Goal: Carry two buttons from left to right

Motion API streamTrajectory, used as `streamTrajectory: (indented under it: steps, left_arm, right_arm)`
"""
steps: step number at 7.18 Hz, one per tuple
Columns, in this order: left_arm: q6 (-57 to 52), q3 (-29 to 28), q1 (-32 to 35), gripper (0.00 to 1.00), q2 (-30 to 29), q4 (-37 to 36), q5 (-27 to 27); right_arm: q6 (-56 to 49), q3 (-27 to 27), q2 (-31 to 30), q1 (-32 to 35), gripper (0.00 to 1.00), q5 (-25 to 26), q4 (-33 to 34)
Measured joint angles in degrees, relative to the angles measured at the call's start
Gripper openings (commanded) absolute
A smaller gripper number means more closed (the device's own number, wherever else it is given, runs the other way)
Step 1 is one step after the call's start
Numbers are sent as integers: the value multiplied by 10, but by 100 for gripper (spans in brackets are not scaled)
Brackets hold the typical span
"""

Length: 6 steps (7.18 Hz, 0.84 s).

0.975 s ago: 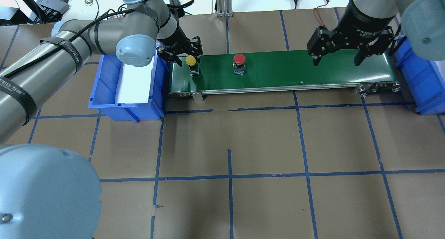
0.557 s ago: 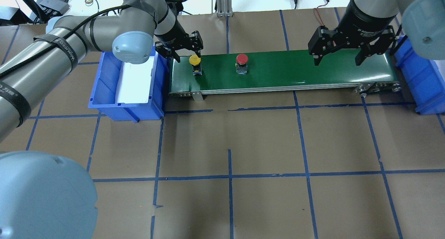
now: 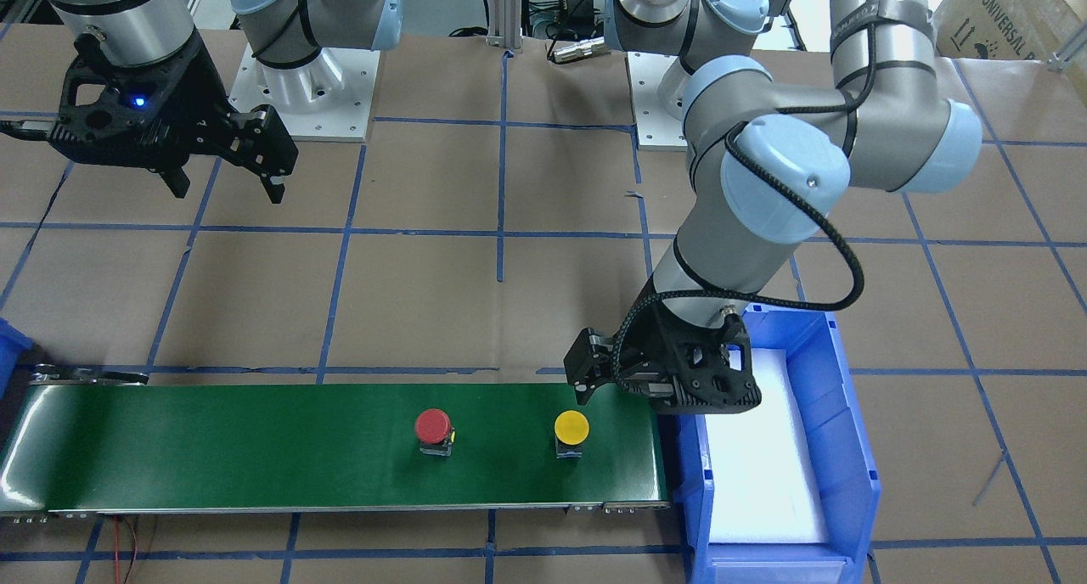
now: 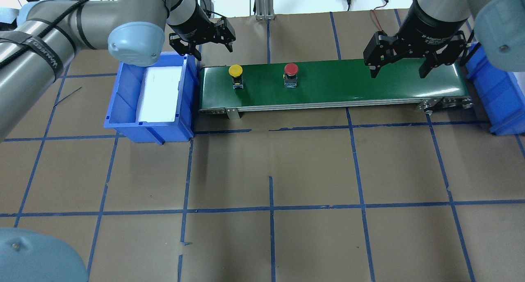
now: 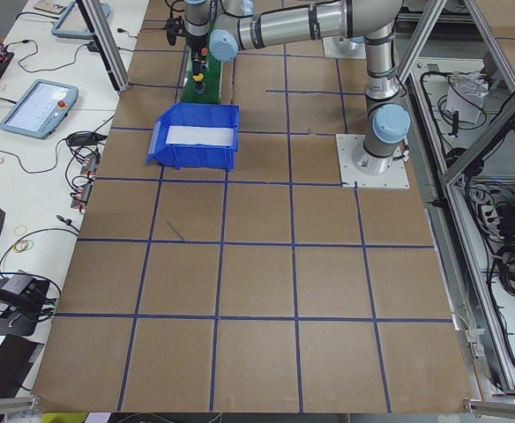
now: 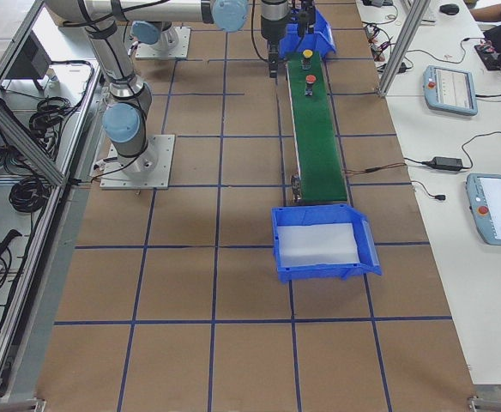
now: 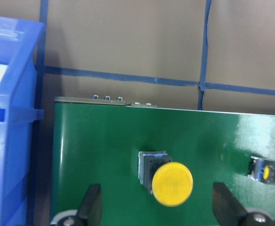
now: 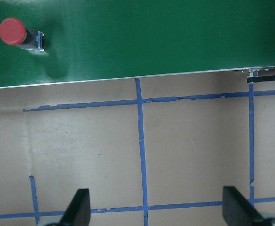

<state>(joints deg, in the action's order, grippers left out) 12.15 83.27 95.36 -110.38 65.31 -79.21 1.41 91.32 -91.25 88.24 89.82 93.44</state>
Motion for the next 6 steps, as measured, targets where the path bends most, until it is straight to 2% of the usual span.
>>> streamTrajectory:
  steps: [3, 6]
  left_arm:
    - [-7, 10, -13, 99, 74, 117, -78]
    - [-10, 10, -83, 99, 150, 231, -92]
  right_arm:
    - [0, 1, -1, 1, 100, 0, 0]
    - [0, 2, -1, 3, 100, 0, 0]
